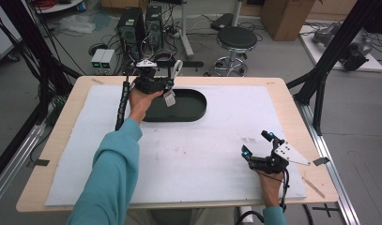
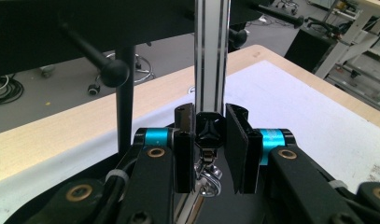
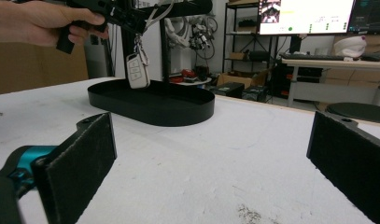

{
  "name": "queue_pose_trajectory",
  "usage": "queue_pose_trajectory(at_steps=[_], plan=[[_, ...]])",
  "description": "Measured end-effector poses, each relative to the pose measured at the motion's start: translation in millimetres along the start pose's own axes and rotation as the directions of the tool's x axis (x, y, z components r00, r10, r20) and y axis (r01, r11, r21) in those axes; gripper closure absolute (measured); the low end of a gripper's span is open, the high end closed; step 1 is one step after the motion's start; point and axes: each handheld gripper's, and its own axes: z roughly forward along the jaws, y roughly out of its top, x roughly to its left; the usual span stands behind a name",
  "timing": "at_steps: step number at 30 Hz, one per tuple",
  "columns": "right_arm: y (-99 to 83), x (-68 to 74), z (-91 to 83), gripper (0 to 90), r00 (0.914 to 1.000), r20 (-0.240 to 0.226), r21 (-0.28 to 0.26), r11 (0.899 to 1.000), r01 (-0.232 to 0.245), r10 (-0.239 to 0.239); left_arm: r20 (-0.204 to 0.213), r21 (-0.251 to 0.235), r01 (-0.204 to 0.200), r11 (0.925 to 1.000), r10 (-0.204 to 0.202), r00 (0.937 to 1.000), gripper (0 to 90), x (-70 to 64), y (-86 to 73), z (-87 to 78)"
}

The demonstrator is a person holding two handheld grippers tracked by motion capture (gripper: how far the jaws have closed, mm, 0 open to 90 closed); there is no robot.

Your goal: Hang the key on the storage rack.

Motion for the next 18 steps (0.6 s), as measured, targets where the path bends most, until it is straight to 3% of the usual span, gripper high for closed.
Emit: queue_pose_trajectory(at_steps=[9,18], plan=[[0.0,0.3,-0.2,0.7,1.0,0.001,0.001,1.0,-0.005,0.005,-0.04,0.026,-0.001,0.9997,0.002,0.9992,73.8,-3.7,-4.7,9.2],[-0.1,0.4,-0.4,0.7,1.0,0.0,0.001,1.0,-0.005,0.005,-0.097,0.031,-0.037,0.9989,0.04,0.9945,73.8,-8.8,-11.4,13.7]])
